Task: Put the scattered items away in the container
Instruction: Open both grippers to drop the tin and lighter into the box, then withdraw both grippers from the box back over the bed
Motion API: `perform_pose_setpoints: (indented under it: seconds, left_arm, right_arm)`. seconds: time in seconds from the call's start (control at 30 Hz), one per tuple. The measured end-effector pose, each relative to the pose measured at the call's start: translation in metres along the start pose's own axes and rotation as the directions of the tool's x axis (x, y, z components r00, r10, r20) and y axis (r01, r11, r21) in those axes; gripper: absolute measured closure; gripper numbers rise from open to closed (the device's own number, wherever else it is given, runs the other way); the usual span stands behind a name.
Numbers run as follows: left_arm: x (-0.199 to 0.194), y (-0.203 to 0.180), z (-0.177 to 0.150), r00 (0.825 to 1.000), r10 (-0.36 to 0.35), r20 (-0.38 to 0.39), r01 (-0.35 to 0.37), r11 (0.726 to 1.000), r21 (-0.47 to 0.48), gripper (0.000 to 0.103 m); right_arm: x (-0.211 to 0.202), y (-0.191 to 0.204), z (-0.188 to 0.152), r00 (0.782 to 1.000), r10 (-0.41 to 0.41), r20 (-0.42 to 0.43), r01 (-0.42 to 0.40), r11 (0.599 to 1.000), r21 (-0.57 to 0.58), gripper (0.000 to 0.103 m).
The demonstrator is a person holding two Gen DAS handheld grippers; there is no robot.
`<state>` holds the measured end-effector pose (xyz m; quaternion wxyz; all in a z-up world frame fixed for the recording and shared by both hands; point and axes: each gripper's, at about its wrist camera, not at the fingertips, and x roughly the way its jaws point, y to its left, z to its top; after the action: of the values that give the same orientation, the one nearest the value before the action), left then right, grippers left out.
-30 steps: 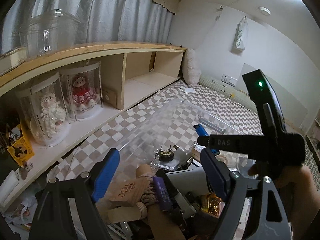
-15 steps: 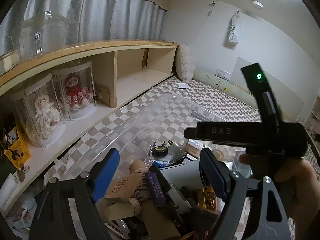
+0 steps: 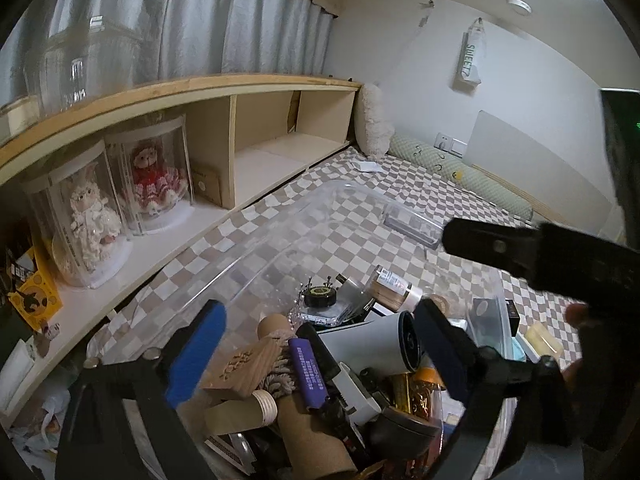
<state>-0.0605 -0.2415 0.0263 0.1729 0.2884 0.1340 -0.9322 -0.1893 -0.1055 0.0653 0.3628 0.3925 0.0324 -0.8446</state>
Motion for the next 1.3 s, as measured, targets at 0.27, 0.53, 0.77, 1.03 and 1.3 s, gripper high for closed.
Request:
perform_pose_setpoints:
  seconds: [0.27, 0.53, 0.77, 1.03, 1.3]
  left_arm:
    - [-0.007, -0.021, -0.003, 0.999, -0.029, 0.026, 0.027, 0.997, 0.068, 0.0]
    - [-0.015, -0.054, -0.007, 0.997, -0.073, 0.031, 0.068, 0.987, 0.145, 0.0]
    - [-0.022, -0.087, -0.016, 0.991, -0.128, 0.024, 0.121, 0.973, 0.195, 0.0]
    - [-0.03, -0.128, -0.032, 0.981, -0.19, 0.028, 0.175, 0.946, 0.274, 0.0]
    - [-0.037, -0.165, -0.054, 0.962, -0.272, 0.01, 0.253, 0.906, 0.338, 0.0]
  right_arm:
    - [-0.032, -0.009, -0.015, 0.994, -0.073, 0.082, 0.076, 0.996, -0.042, 0.0]
    - [-0.073, -0.031, -0.036, 0.984, -0.097, 0.147, 0.104, 0.994, -0.041, 0.0]
    - [-0.109, -0.052, -0.062, 0.97, -0.151, 0.193, 0.163, 0.985, -0.05, 0.0]
    - [-0.155, -0.086, -0.095, 0.931, -0.262, 0.253, 0.271, 0.962, -0.001, 0.0]
    - [-0.193, -0.13, -0.132, 0.883, -0.379, 0.277, 0.363, 0.925, 0.11, 0.0]
